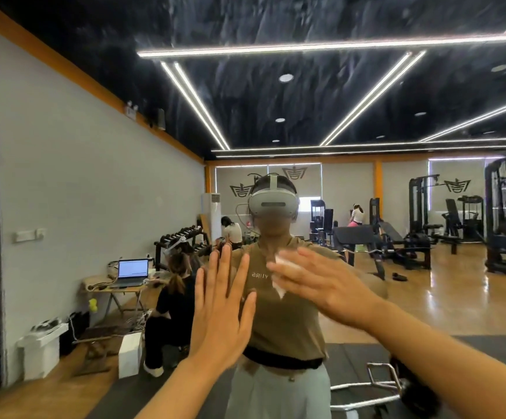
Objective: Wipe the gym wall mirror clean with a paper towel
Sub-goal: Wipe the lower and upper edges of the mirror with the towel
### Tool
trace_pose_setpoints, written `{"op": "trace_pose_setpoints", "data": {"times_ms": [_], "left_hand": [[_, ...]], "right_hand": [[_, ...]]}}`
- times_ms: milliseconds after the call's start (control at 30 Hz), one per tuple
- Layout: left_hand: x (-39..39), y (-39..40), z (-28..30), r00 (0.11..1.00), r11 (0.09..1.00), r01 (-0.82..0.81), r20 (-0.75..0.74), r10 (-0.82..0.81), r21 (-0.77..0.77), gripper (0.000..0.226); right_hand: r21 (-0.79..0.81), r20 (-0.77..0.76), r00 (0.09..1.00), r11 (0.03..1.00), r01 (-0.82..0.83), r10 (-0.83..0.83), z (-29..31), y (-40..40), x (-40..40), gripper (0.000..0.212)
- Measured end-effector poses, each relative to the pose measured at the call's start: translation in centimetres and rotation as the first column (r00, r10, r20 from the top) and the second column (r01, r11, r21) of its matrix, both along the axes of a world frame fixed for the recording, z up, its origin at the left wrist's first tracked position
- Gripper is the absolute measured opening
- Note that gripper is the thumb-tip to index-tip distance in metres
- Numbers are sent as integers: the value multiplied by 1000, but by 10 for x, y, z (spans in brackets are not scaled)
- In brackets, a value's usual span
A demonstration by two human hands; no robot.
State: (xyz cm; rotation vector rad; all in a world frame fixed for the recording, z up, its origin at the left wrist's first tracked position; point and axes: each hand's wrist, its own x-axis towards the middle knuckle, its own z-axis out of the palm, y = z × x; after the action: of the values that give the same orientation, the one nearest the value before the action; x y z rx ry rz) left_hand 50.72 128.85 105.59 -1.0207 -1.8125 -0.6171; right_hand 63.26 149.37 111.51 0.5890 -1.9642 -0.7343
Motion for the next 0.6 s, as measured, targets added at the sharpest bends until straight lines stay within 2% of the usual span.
{"op": "trace_pose_setpoints", "data": {"times_ms": [100,167,233,300,433,533,600], "left_hand": [[-1,-1,0,999,999,-35,-20,35,-2,65],[-1,1,0,999,999,-39,-21,40,12,66],[-1,2,0,998,998,-58,-30,58,21,66],[-1,4,0,996,997,-74,-39,75,29,66],[2,4,0,997,997,-68,-30,69,43,65],[11,11,-1,999,994,-52,20,50,100,66],[21,19,1,999,993,-39,-1,39,108,67]], "right_hand": [[-165,-45,999,986,9,-17,68,10,8,57],[-246,-216,974,969,12,-67,124,14,17,44],[-419,-359,922,908,-19,-147,174,17,27,37],[-560,-418,886,825,-75,-203,202,21,31,40],[-570,-478,857,810,-137,-191,179,19,28,42],[-513,-414,897,854,-87,-157,117,22,34,44],[-445,-357,926,894,-52,-124,65,30,39,45]]}}
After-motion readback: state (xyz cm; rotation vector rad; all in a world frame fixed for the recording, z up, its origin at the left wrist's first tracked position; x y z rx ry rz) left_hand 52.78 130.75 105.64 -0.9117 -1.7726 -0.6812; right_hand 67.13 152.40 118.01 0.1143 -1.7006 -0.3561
